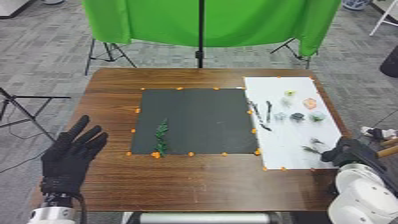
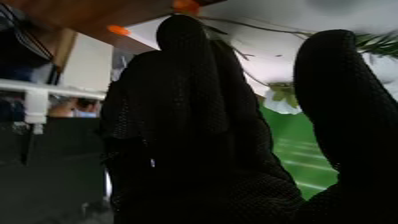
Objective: Arrange flowers
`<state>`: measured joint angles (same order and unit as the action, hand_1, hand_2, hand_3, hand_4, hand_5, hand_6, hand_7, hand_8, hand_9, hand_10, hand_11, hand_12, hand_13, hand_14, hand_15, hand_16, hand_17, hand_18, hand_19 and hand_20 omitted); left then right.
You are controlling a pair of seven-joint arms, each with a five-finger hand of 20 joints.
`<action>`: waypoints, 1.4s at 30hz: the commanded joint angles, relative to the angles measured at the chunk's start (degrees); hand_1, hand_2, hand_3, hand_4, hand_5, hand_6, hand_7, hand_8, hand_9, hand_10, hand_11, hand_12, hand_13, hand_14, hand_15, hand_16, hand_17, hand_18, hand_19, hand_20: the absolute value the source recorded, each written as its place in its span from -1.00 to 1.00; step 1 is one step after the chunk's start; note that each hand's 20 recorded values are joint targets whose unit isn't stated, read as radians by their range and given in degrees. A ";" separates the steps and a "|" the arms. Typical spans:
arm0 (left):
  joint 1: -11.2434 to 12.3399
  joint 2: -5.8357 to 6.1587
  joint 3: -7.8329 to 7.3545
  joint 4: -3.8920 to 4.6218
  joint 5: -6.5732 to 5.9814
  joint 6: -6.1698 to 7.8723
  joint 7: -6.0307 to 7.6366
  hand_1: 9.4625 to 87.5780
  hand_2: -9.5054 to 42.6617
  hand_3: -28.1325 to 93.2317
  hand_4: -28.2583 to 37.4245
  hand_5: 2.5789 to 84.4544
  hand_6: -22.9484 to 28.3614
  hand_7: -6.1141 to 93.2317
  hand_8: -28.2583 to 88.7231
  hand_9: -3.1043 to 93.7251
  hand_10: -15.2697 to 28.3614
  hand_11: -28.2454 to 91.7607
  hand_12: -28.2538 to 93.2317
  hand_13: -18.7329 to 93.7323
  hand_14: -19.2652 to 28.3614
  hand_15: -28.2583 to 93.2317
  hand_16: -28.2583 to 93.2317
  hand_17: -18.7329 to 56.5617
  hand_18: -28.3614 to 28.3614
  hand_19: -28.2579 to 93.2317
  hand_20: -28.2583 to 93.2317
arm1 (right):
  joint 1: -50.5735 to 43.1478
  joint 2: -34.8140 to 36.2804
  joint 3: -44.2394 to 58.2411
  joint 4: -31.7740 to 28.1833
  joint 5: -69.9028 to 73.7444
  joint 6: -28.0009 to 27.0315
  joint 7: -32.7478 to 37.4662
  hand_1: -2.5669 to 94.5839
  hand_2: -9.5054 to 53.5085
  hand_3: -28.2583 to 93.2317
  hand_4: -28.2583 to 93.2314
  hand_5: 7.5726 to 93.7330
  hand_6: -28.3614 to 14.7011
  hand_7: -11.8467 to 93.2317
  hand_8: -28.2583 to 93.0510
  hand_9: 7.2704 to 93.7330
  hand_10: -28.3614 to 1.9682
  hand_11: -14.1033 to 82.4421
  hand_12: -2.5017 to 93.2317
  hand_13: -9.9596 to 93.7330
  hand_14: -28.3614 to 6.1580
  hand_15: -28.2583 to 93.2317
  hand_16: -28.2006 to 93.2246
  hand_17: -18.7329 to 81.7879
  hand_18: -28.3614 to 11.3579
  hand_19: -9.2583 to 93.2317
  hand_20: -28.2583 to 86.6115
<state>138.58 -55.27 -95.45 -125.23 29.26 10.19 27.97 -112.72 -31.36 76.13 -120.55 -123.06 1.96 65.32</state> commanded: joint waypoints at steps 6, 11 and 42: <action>0.40 -1.91 -0.66 -0.15 0.94 0.10 -2.07 -0.73 -0.39 0.73 -1.00 -0.16 0.18 -0.66 -0.68 -0.21 0.61 -0.19 -0.37 -0.25 0.97 0.22 -0.67 -0.76 0.98 0.38 -0.41 | 5.01 1.64 -7.59 4.67 -7.60 4.95 1.23 0.11 -0.95 0.59 -1.00 0.86 0.28 -0.48 -0.48 0.89 0.14 0.04 -0.56 0.72 0.14 0.63 -0.24 0.11 -0.82 0.99 0.04; 0.56 -1.57 -0.89 -0.28 0.72 0.36 -1.97 -0.73 -0.39 0.73 -1.00 -0.16 0.19 -0.66 -0.68 -0.21 0.61 -0.19 -0.37 -0.25 0.97 0.22 -0.67 -0.76 0.98 0.38 -0.41 | 5.72 2.09 -7.63 3.23 -9.87 6.48 0.77 0.14 -0.99 0.61 -1.00 0.88 0.25 -0.48 -0.45 0.91 0.14 0.06 -0.54 0.73 0.17 0.64 -0.23 0.12 -0.80 1.00 0.08; 1.44 -1.67 -2.90 -1.61 1.85 0.76 -4.80 -0.73 -0.39 0.74 -1.00 -0.16 0.19 -0.66 -0.68 -0.21 0.61 -0.19 -0.37 -0.25 0.97 0.22 -0.67 -0.76 0.98 0.38 -0.41 | 60.10 -27.70 -59.04 12.47 -7.81 -3.43 -11.67 0.03 -0.98 0.64 -1.00 1.00 0.29 -0.42 -0.43 1.00 0.14 0.23 -0.55 0.83 0.12 0.69 -0.20 0.23 -0.89 1.00 0.32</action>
<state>139.85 -56.37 -97.63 -126.46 30.25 10.68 25.05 -57.35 -53.46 18.00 -110.80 -130.55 1.62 54.94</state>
